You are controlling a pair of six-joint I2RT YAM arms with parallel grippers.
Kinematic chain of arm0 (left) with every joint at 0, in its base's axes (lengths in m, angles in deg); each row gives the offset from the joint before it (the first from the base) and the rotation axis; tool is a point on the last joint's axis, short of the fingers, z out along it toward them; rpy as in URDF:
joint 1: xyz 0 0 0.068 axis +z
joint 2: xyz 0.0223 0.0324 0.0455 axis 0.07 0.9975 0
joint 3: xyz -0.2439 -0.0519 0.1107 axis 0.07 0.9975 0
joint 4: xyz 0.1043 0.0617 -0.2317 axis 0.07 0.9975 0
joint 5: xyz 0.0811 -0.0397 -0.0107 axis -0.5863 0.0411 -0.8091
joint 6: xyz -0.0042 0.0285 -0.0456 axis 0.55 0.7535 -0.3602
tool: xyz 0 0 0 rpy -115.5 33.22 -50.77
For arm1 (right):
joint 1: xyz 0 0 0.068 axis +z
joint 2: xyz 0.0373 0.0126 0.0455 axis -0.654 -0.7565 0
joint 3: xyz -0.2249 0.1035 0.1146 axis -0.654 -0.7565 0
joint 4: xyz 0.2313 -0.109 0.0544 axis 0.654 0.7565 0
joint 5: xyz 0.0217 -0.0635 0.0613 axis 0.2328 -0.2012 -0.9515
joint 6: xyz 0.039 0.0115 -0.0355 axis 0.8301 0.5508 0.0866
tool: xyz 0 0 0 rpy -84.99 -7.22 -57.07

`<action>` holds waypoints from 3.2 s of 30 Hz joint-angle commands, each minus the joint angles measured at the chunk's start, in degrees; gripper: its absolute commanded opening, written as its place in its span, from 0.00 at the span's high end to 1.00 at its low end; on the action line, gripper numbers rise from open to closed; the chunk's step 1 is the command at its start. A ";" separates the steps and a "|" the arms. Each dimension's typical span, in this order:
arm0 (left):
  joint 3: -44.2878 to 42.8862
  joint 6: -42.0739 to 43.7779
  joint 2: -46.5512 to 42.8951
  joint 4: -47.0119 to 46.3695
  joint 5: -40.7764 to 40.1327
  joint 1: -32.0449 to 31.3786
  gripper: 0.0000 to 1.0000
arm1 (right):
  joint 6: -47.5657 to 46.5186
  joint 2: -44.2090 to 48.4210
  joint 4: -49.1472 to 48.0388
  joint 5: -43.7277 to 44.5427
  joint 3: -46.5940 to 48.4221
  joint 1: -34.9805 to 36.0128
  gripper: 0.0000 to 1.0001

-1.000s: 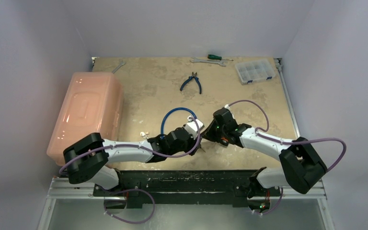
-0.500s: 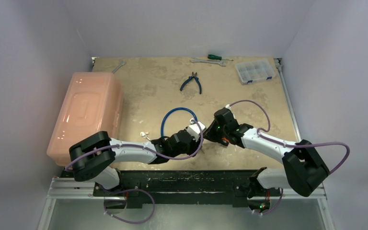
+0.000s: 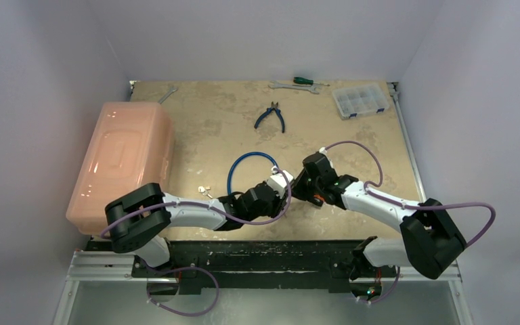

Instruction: Unlock with the key

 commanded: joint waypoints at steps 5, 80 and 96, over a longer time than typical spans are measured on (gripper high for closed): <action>-2.10 0.47 1.27 -2.99 -1.08 -0.18 0.87 | -0.20 1.41 0.30 0.84 2.33 0.32 1.00; 5.70 -17.64 -14.77 5.74 28.77 3.68 1.00 | -15.74 -12.40 20.80 21.06 8.49 -5.18 0.35; 3.57 -17.43 -14.59 11.48 23.58 4.21 1.00 | -15.18 -9.02 20.25 17.98 7.86 -5.18 1.00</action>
